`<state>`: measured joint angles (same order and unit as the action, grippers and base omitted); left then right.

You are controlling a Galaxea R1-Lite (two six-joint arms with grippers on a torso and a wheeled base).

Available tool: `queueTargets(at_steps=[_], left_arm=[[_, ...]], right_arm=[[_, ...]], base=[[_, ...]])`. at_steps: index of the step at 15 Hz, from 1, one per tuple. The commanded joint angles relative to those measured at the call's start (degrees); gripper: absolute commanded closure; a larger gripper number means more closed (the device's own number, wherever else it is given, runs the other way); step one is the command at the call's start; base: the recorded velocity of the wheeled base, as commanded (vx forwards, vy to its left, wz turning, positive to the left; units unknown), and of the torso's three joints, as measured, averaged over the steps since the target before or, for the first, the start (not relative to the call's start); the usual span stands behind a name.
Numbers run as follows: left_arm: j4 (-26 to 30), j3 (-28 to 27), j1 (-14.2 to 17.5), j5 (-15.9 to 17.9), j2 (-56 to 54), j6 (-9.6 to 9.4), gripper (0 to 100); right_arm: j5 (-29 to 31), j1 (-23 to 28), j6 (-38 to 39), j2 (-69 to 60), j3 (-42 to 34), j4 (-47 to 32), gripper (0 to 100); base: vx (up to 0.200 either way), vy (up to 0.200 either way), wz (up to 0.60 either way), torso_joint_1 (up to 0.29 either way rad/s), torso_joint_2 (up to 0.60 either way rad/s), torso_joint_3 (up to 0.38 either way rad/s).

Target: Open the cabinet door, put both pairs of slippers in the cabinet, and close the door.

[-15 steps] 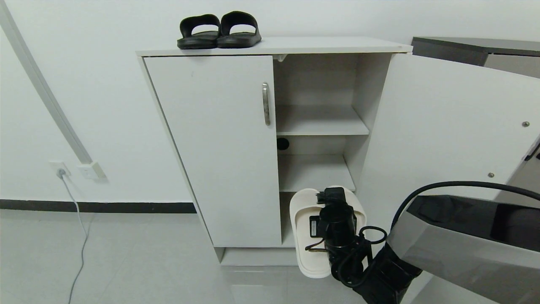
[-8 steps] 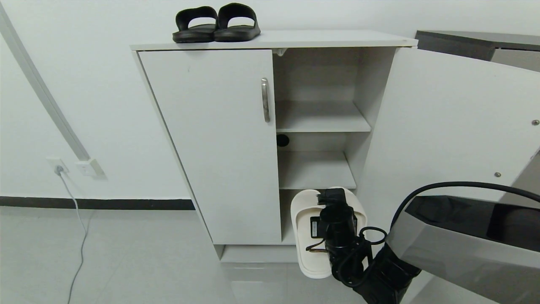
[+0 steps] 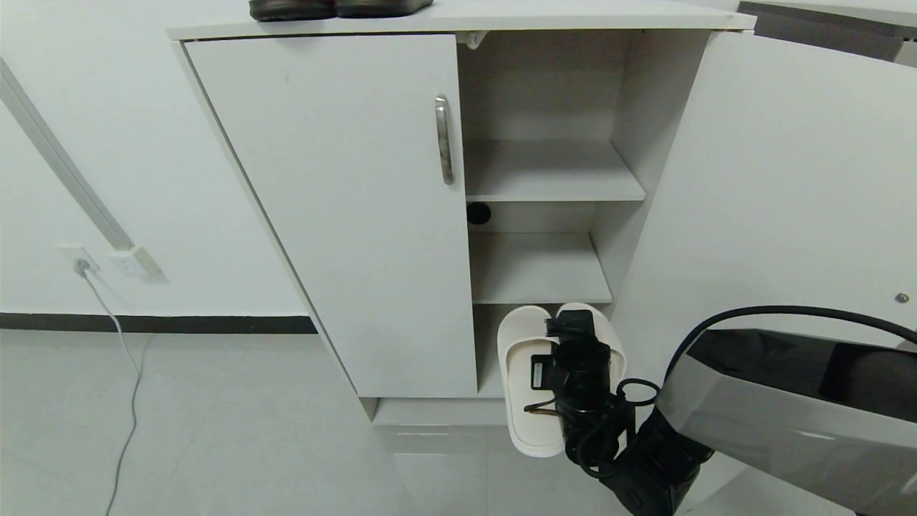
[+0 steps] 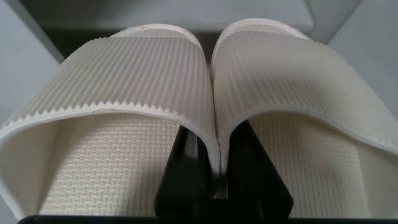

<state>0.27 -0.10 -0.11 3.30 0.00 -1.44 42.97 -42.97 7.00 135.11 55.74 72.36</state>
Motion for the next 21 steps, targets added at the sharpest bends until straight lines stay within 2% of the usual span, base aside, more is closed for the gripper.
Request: queueTargets(at_steps=[1, 2, 4, 12, 21], left_arm=[[0.0, 0.0, 0.0, -0.1, 0.1, 0.12, 100], [0.0, 0.0, 0.0, -0.1, 0.1, 0.12, 100], [0.0, 0.0, 0.0, -0.1, 0.1, 0.12, 100], [0.0, 0.0, 0.0, -0.1, 0.1, 0.12, 100], [0.0, 0.0, 0.0, -0.1, 0.1, 0.21, 100]], right_arm=[[-0.1, 0.4, -3.7, 1.6, -0.6, 6.0, 100], [-0.6, 1.0, -6.9, 3.4, -0.7, 11.2, 100], [-1.1, 1.6, -9.7, 5.8, -0.5, 15.4, 100], [-1.2, 1.7, -9.5, 5.9, -0.3, 15.4, 100], [-1.9, 2.0, -9.6, 5.8, 0.2, 15.7, 100]], base=[[0.000, 0.000, 0.00, 0.000, 0.00, 0.000], [0.000, 0.000, 0.00, 0.000, 0.00, 0.000], [0.000, 0.000, 0.00, 0.000, 0.00, 0.000], [0.000, 0.000, 0.00, 0.000, 0.00, 0.000], [0.200, 0.000, 0.00, 0.001, 0.00, 0.002]])
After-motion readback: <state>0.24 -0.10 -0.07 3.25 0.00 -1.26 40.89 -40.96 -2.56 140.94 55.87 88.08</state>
